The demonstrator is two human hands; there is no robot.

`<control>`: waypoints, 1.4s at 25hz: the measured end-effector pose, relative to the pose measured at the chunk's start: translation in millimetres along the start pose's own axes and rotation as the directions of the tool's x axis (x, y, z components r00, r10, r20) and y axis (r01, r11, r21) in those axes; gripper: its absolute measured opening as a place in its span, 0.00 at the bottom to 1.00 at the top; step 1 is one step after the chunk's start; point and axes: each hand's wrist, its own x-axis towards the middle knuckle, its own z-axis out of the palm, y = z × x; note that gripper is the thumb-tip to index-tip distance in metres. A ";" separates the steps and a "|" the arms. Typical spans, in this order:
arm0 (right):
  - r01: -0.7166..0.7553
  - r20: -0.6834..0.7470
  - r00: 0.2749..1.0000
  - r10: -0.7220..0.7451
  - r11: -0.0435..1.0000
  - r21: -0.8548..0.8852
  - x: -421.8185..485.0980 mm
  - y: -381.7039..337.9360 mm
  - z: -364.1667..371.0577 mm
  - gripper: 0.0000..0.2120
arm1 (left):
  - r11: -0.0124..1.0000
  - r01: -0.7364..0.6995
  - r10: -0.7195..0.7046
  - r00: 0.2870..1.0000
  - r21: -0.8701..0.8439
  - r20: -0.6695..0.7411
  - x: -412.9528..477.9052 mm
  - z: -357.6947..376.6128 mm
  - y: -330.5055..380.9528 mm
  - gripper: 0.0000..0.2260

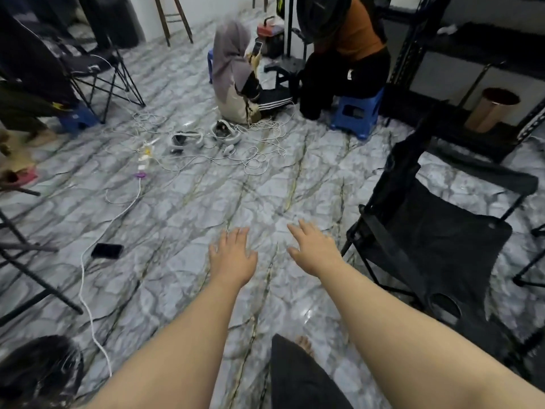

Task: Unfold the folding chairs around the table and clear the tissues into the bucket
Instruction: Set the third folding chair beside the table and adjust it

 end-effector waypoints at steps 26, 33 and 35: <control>-0.588 -0.135 0.706 0.695 0.682 0.435 494.3 243.8 -285.3 0.32 | 0.612 -0.786 0.760 0.616 0.090 0.207 697.1 -80.1 321.4 0.26; -0.720 -0.043 0.387 0.921 0.331 0.610 484.6 350.7 -324.1 0.31 | 0.218 -0.976 0.920 0.198 -0.022 0.338 753.4 -51.4 507.5 0.28; -0.747 0.005 0.275 0.961 0.210 0.630 479.4 363.5 -323.4 0.31 | 0.082 -0.994 0.925 0.051 -0.066 0.377 757.5 -42.3 549.3 0.28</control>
